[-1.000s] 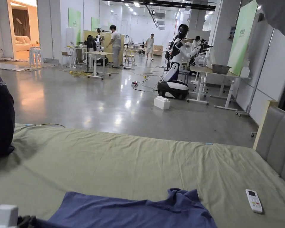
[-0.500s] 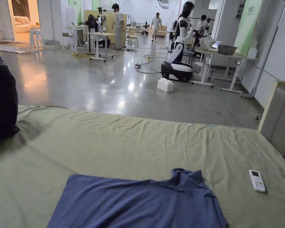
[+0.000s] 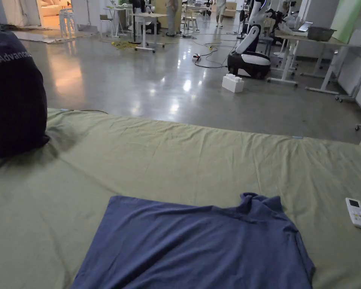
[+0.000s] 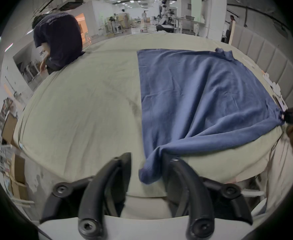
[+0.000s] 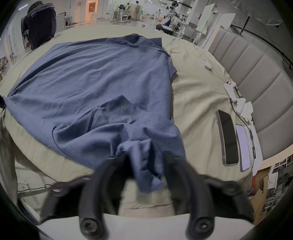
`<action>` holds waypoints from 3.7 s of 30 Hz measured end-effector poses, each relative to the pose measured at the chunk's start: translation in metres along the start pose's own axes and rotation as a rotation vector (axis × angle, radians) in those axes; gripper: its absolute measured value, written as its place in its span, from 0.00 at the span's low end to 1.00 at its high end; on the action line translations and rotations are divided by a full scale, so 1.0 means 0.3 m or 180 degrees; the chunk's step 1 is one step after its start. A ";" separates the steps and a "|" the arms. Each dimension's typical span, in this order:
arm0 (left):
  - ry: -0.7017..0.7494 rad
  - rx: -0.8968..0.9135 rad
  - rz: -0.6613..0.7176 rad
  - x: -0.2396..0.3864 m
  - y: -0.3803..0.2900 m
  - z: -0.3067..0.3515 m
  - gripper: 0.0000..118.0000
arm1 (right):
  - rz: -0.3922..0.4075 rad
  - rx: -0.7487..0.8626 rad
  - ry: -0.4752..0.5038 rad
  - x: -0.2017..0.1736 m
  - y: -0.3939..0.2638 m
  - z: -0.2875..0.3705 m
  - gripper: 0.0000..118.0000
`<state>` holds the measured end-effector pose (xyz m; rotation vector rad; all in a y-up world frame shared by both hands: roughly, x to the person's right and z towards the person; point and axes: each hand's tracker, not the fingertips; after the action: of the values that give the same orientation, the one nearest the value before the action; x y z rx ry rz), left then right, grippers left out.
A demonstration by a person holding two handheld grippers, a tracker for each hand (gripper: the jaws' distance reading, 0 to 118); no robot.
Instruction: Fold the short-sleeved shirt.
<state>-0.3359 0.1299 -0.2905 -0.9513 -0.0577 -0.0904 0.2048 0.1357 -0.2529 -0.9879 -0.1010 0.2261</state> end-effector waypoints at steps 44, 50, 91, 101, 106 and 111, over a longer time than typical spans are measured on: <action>0.0077 0.0505 0.0316 0.021 0.236 0.074 0.21 | -0.0544 0.2435 -0.0328 -0.119 0.275 0.256 0.00; -0.0045 -0.0098 0.0689 -0.036 0.167 -0.037 0.55 | -0.0517 0.2284 -0.0296 -0.127 0.251 0.227 0.00; 0.0070 -0.0164 0.0229 0.066 0.090 0.020 0.07 | -0.0633 0.0505 -0.0101 0.081 0.085 0.122 0.64; 0.0036 -0.0224 0.0375 0.057 0.064 -0.019 0.07 | -0.0597 -0.0379 0.0100 0.057 -0.031 -0.061 0.49; 0.0018 -0.0234 0.0393 0.059 0.055 -0.025 0.07 | -0.0712 -0.0214 0.0218 0.063 -0.038 -0.061 0.08; 0.0011 -0.0209 0.0405 0.058 0.060 -0.017 0.07 | -0.0699 -0.0281 0.0139 0.081 -0.023 -0.050 0.07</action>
<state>-0.3168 0.1353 -0.3065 -1.0180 0.0093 0.0238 0.2321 0.1257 -0.2558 -1.0603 -0.1796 -0.0014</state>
